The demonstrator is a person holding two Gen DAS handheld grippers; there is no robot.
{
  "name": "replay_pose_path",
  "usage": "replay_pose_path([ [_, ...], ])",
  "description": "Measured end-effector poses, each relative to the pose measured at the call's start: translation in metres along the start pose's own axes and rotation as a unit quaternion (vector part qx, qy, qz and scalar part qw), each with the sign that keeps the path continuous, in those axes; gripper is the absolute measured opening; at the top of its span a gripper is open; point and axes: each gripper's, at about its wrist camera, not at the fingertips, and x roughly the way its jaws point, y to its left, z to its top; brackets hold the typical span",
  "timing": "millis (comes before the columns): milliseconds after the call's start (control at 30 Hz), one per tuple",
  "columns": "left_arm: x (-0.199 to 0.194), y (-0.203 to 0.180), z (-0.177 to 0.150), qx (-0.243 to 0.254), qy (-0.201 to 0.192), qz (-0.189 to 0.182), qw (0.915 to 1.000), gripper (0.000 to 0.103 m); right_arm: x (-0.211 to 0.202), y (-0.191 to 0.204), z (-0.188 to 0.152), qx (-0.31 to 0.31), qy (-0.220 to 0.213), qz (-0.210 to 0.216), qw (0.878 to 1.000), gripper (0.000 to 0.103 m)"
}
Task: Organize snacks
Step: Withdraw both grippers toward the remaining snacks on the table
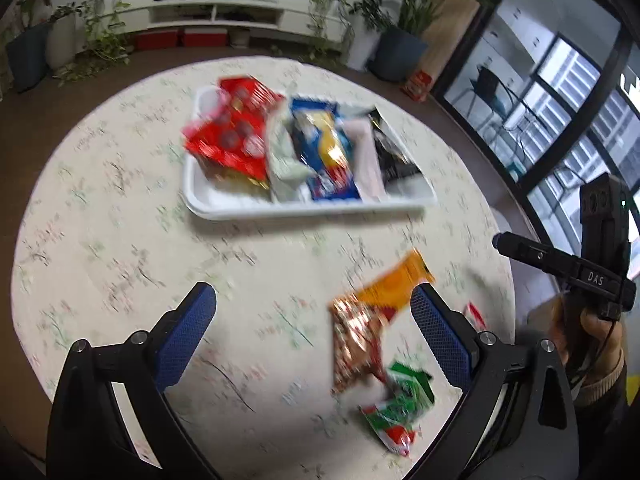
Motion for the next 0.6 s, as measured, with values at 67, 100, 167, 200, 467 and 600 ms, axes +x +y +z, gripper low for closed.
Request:
replay_pose_path([
  [67, 0.009, -0.011, -0.012, 0.018, 0.021, 0.009, 0.9996, 0.099, -0.005, -0.001, -0.014, 0.002, 0.005, -0.002, 1.0, 0.083],
  [100, 0.012, -0.016, -0.016, 0.025, 0.029, 0.012, 0.9992, 0.099, -0.007, 0.0, -0.02, 0.003, 0.005, 0.0, 1.0, 0.083],
  [167, 0.019, -0.025, -0.022, 0.037, 0.041, 0.021, 0.9982, 0.099, -0.012, 0.0, -0.03, 0.002, 0.006, 0.002, 1.0, 0.083],
  [200, 0.021, -0.029, -0.024, 0.043, 0.044, 0.024, 0.9978, 0.099, -0.013, 0.0, -0.033, 0.001, 0.006, 0.0, 1.0, 0.083],
  [467, 0.036, -0.044, -0.028, 0.061, 0.068, 0.05, 0.9945, 0.098, -0.028, -0.006, -0.06, -0.002, 0.01, -0.015, 1.0, 0.083],
  [600, 0.047, -0.044, -0.023, 0.059, 0.081, 0.066, 0.9928, 0.098, -0.03, -0.008, -0.065, -0.004, 0.01, -0.015, 1.0, 0.083],
])
